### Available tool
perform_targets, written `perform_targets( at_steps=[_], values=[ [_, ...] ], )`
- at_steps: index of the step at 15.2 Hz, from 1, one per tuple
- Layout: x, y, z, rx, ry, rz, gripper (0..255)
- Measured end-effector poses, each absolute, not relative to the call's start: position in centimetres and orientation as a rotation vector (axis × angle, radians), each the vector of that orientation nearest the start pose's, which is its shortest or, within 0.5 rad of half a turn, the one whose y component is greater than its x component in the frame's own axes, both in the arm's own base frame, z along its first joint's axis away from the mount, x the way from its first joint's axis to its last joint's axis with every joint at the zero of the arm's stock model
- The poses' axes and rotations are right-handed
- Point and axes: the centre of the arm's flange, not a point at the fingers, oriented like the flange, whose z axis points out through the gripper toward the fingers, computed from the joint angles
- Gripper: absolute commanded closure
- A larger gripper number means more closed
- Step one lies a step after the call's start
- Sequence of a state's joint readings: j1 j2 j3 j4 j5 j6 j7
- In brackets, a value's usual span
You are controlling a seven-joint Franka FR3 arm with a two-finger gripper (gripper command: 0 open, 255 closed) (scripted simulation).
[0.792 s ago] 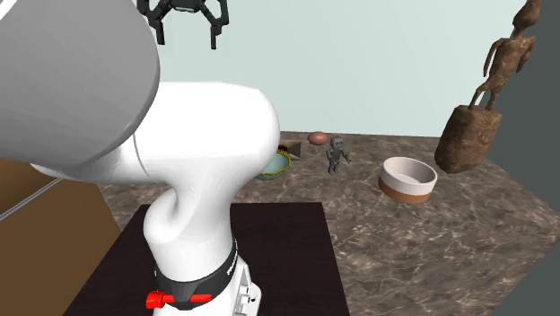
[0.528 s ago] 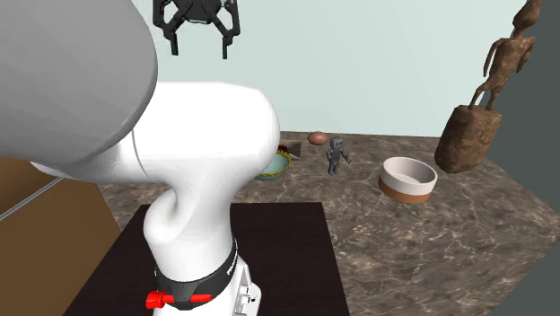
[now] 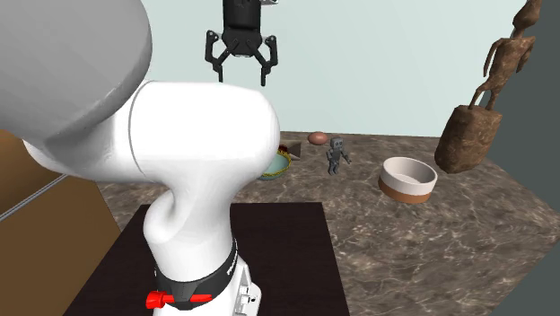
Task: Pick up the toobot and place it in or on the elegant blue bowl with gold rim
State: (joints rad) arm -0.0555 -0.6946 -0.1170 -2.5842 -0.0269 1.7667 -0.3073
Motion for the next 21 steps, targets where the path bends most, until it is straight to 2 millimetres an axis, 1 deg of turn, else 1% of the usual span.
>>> perform_targets(
  at_steps=[2,3,4,5,7,8,10,11,12,20,21],
  values=[
    [32.6,-8.0,45.3,-3.053,-0.268,0.16,0],
    [33.2,-8.6,44.3,-3.054,-0.271,0.156,0],
    [33.4,-9.6,43.6,-3.057,-0.272,0.15,0],
    [34.2,-10.3,43.0,-3.059,-0.274,0.144,0],
    [34.9,-12.4,41.4,-3.063,-0.277,0.133,0],
    [35.3,-13.4,40.4,-3.064,-0.279,0.13,0],
    [36.1,-15.0,38.6,-3.068,-0.282,0.118,0],
    [36.5,-15.9,38.2,-3.07,-0.284,0.112,0],
    [36.9,-16.8,37.1,-3.07,-0.285,0.108,0],
    [40.6,-23.9,30.9,-3.086,-0.298,0.063,0],
    [41.4,-24.8,30.2,-3.088,-0.3,0.057,0]
  ],
)
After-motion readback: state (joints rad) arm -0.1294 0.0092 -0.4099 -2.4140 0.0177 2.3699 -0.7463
